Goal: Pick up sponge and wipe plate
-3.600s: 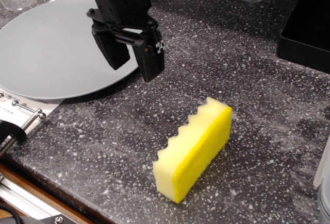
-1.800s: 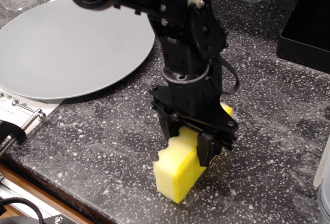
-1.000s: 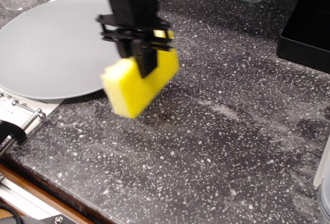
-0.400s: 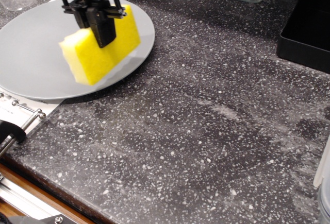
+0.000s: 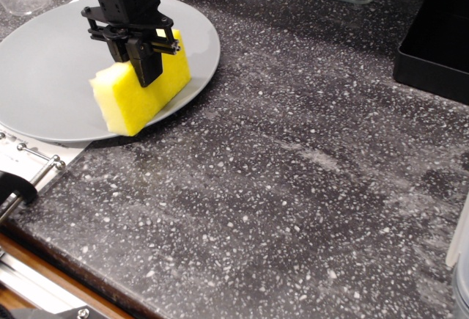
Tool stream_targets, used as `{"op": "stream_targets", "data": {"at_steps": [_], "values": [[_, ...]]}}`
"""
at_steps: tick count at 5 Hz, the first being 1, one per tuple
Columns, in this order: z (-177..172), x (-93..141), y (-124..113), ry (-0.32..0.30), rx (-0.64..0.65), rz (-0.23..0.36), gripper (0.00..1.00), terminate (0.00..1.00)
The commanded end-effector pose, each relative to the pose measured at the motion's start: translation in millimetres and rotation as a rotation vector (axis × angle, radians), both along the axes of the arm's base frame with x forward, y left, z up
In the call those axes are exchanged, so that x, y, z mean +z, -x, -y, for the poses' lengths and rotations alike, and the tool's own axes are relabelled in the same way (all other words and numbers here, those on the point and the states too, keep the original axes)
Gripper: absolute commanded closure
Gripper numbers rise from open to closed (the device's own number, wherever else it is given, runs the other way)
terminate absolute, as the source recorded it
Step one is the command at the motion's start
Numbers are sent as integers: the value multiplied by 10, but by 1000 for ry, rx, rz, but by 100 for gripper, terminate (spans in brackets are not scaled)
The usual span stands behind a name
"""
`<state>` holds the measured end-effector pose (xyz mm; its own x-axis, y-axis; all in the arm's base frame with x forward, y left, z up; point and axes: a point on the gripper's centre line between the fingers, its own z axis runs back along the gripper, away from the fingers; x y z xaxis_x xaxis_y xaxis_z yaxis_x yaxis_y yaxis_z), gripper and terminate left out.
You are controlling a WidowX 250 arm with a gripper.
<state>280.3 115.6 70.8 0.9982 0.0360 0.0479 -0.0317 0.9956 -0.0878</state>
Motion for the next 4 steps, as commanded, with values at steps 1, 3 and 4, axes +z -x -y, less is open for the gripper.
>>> {"op": "stream_targets", "data": {"at_steps": [1,3,4], "values": [[-214,9,-211,-45,56,16,100,0],[-523,78,-288,-97,61,-30,100,0],[-681,112,-366,-133,86,-41,100,0]]}}
